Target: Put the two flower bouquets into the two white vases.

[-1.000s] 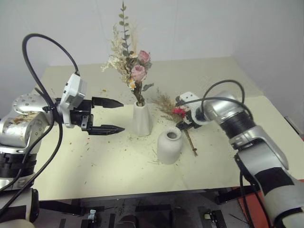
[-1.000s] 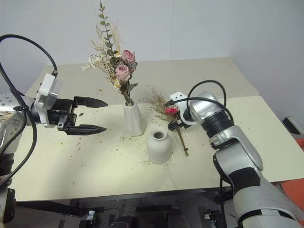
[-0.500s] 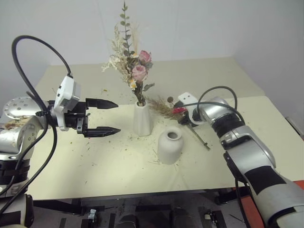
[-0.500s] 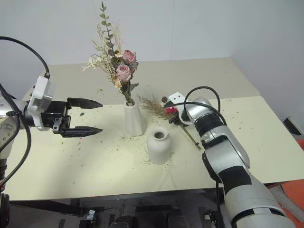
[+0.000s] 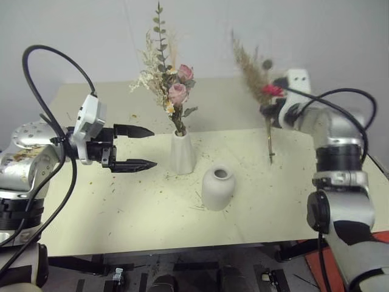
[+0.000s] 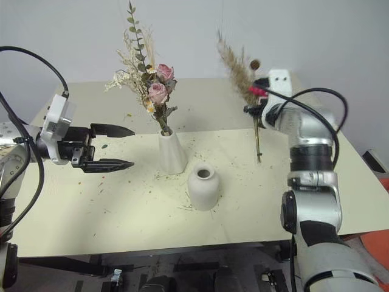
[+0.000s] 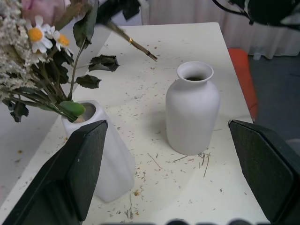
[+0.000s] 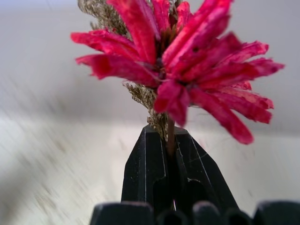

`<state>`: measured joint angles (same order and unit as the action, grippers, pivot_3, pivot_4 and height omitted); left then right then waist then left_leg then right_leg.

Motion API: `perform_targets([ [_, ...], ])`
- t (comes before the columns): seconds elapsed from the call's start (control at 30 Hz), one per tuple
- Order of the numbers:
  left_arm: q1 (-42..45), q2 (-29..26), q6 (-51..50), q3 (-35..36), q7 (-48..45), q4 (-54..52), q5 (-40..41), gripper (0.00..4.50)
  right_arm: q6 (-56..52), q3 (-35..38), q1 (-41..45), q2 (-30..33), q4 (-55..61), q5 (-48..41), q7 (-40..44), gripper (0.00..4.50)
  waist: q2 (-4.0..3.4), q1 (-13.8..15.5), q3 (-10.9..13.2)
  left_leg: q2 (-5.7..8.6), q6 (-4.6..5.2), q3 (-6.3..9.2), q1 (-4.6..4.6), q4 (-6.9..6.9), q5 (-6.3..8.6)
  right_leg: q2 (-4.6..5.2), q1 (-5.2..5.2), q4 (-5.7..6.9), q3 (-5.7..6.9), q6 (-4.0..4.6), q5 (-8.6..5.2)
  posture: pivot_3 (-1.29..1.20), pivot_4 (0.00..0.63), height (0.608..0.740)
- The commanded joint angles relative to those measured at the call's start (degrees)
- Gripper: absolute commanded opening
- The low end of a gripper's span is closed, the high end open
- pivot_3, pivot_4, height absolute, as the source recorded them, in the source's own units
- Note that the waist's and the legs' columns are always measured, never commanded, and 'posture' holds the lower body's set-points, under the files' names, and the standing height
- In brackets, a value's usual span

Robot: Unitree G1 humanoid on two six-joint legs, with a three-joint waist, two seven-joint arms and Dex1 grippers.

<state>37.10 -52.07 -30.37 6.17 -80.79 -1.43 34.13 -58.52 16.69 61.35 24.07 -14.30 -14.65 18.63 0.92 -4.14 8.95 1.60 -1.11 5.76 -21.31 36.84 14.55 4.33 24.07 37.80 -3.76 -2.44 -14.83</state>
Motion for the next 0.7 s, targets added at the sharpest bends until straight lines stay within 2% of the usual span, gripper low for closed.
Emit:
perform_targets([
  [0.03, 2.09, -0.78, -0.81, -0.36, -2.41, 0.47, 1.35, 4.50, 1.86, 6.47, -2.98, -2.88, 15.77, -7.62, -0.13, 0.03, 0.00, 0.01, 0.00, 0.01, 0.00, 0.00, 0.01, 0.00, 0.00, 0.00, 0.00, 0.02, 0.00, 0.00, 0.00, 0.00, 0.150, 0.740],
  [0.2, 3.54, -0.63, -0.92, -1.95, -5.06, 1.95, 0.80, 4.50, 0.30, 13.62, -5.81, -7.52, 29.12, -23.01, 1.97, 0.03, -0.01, -0.01, 0.00, -0.01, 0.00, 0.00, 0.06, 0.00, 0.00, -0.01, -0.03, 0.08, 0.00, 0.00, 0.00, 0.00, 0.150, 0.740],
  [0.4, 4.62, -0.65, -1.26, -3.38, -7.38, 2.60, 0.68, 4.50, -3.75, 13.36, -7.56, -7.87, 35.90, -39.39, 2.76, 0.03, -0.01, -0.01, 0.00, -0.02, 0.01, 0.01, 0.10, 0.00, 0.00, -0.02, -0.05, 0.08, 0.01, 0.00, 0.00, 0.00, 0.150, 0.740],
  [0.5, 4.64, -0.63, -1.53, -3.41, -8.07, 2.27, 1.08, 4.50, -4.24, 10.96, -8.88, -7.71, 36.98, -43.72, 2.54, 0.03, -0.01, -0.03, 0.00, -0.03, 0.01, 0.01, 0.13, 0.00, 0.00, -0.03, -0.07, 0.08, 0.01, 0.00, 0.00, 0.00, 0.150, 0.740],
  [0.7, 4.62, -0.69, -1.34, -2.91, -8.08, 2.34, 0.97, 4.50, -2.65, 4.54, -12.45, -7.05, 38.76, -45.88, 1.89, 0.03, -0.01, 0.10, 0.00, -0.04, 0.01, 0.00, 0.13, 0.00, 0.00, -0.05, -0.07, 0.09, 0.01, 0.00, 0.00, 0.00, 0.150, 0.740],
])
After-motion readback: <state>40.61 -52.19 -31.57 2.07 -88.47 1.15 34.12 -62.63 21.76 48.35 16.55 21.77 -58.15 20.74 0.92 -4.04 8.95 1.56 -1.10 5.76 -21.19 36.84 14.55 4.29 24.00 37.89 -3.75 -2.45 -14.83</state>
